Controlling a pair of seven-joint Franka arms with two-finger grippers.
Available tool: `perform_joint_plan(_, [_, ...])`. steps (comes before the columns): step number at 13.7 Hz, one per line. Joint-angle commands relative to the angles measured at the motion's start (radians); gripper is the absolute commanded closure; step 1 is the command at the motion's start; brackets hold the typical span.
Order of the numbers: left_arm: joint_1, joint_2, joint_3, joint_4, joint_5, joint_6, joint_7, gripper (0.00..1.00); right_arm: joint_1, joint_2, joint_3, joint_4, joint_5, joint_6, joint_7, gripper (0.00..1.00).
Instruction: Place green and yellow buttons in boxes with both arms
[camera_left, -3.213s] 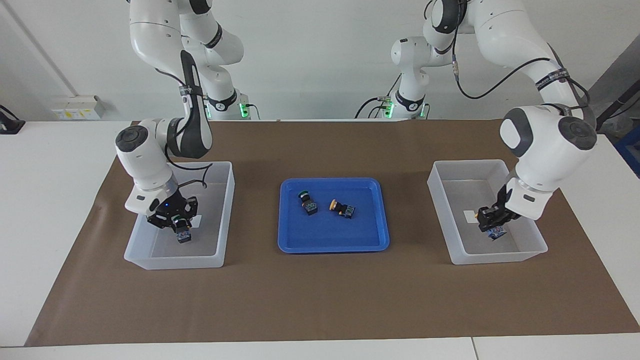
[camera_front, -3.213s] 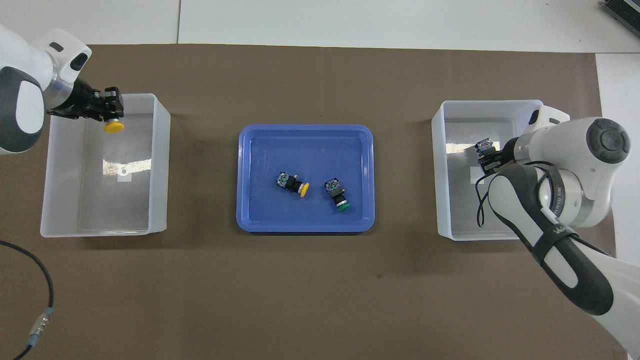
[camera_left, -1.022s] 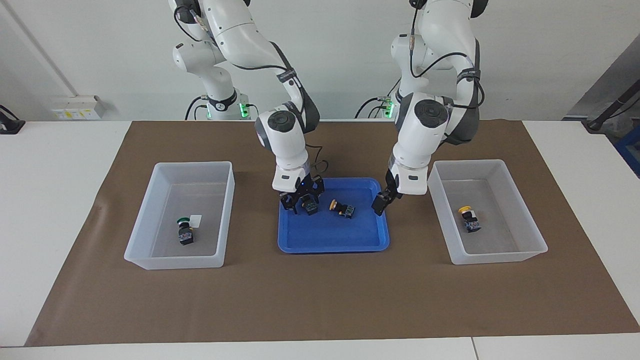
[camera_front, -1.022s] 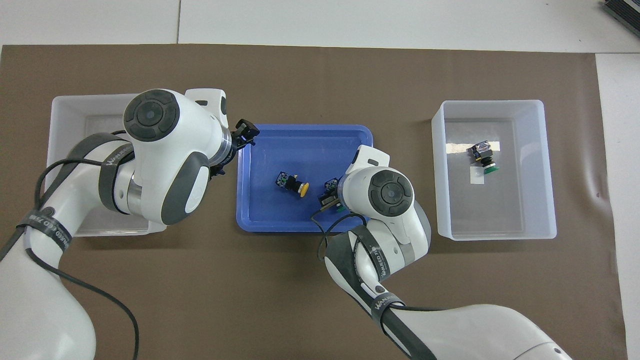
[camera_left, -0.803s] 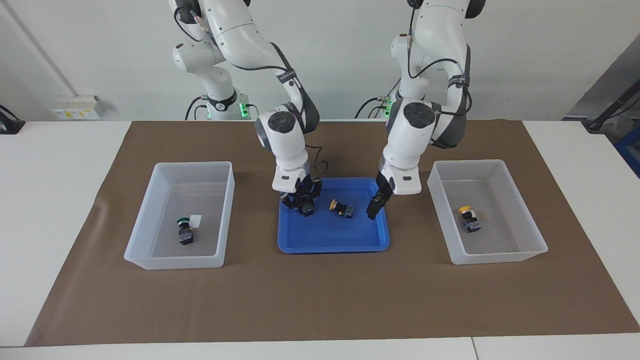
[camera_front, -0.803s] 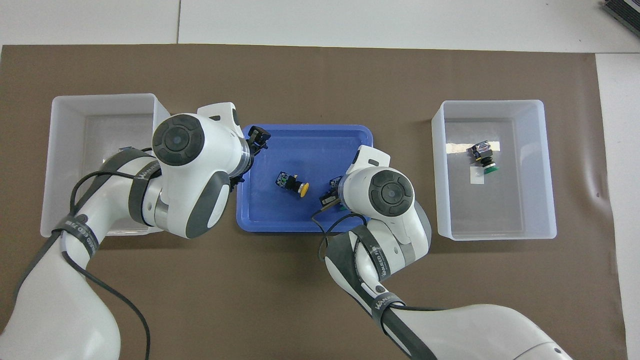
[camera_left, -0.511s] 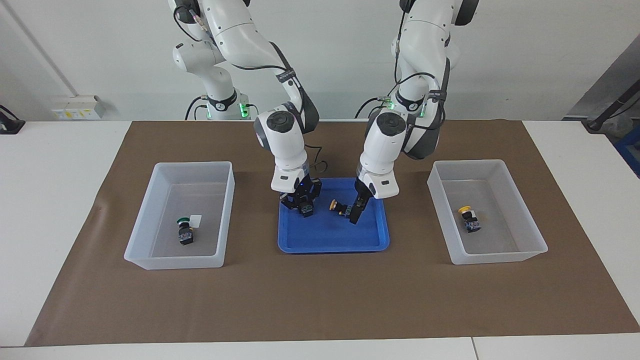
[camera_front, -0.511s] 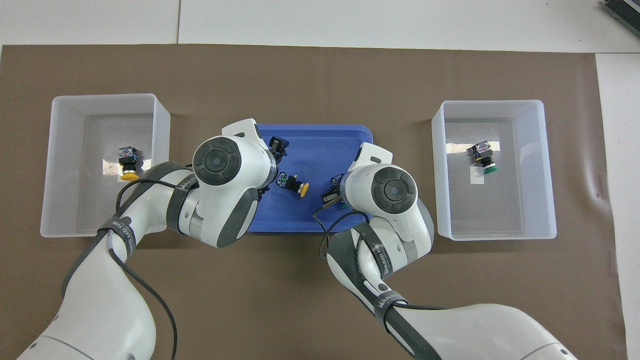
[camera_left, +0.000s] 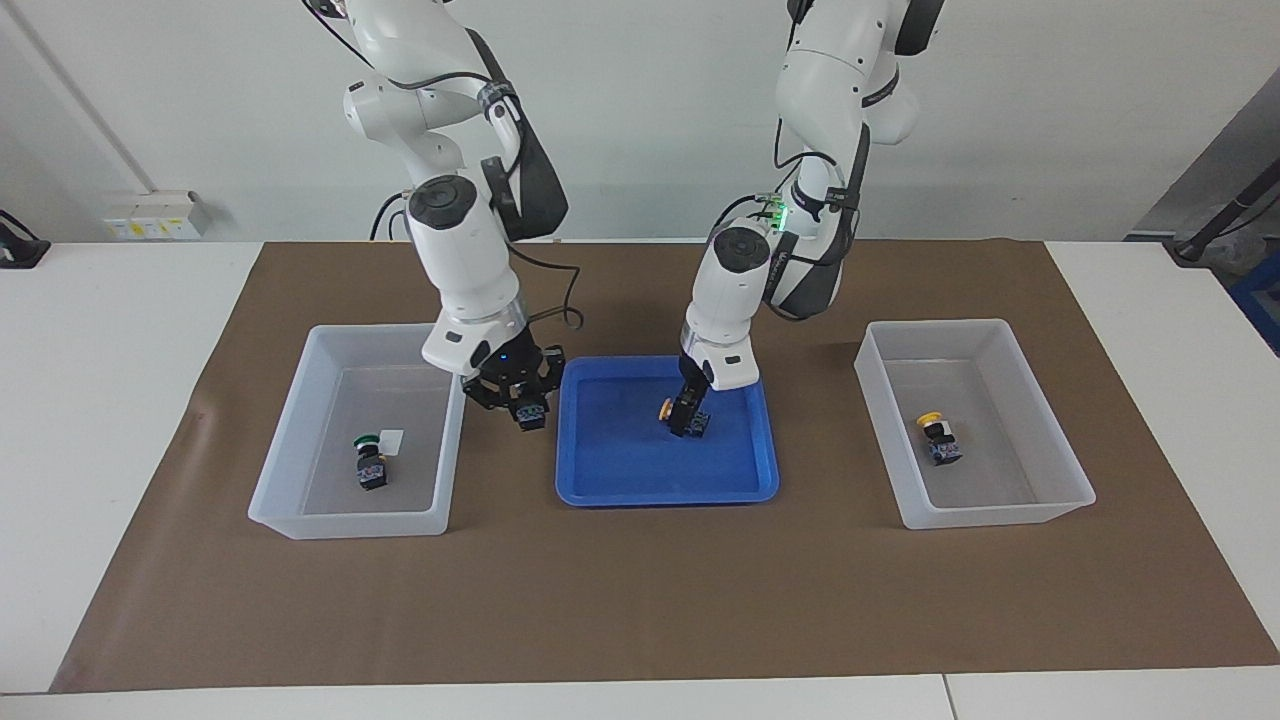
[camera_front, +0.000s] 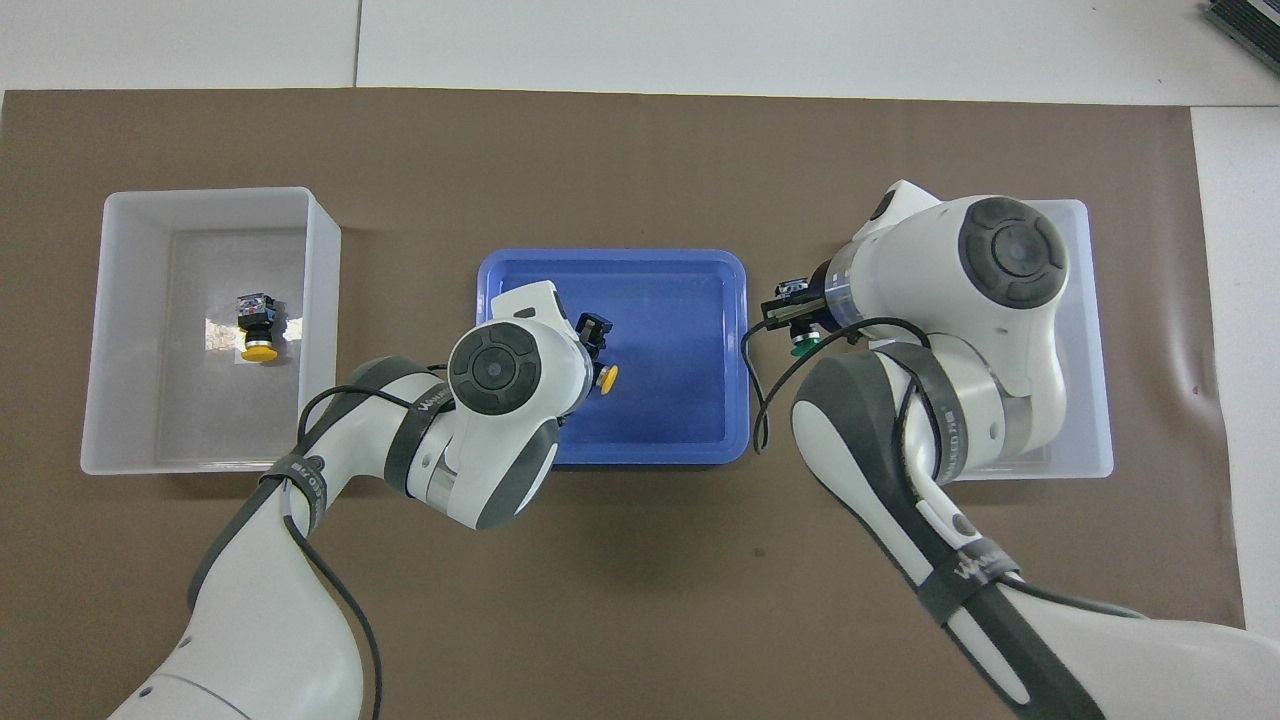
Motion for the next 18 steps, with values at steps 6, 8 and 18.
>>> perform_joint_plan(6, [-0.014, 0.009, 0.020, 0.004, -0.012, 0.053, -0.015, 0.88, -0.236, -0.007, 0.008, -0.010, 0.024, -0.070, -0.384, 1.00])
perform_joint_plan(8, [0.000, 0.023, 0.023, 0.044, -0.003, 0.044, -0.008, 1.00, -0.259, -0.033, 0.008, -0.080, 0.024, -0.047, -0.427, 1.00])
perform_joint_plan(18, [0.320, -0.027, 0.003, 0.342, 0.020, -0.408, 0.468, 1.00, -0.270, -0.033, 0.006, -0.285, 0.024, 0.125, -0.423, 0.31])
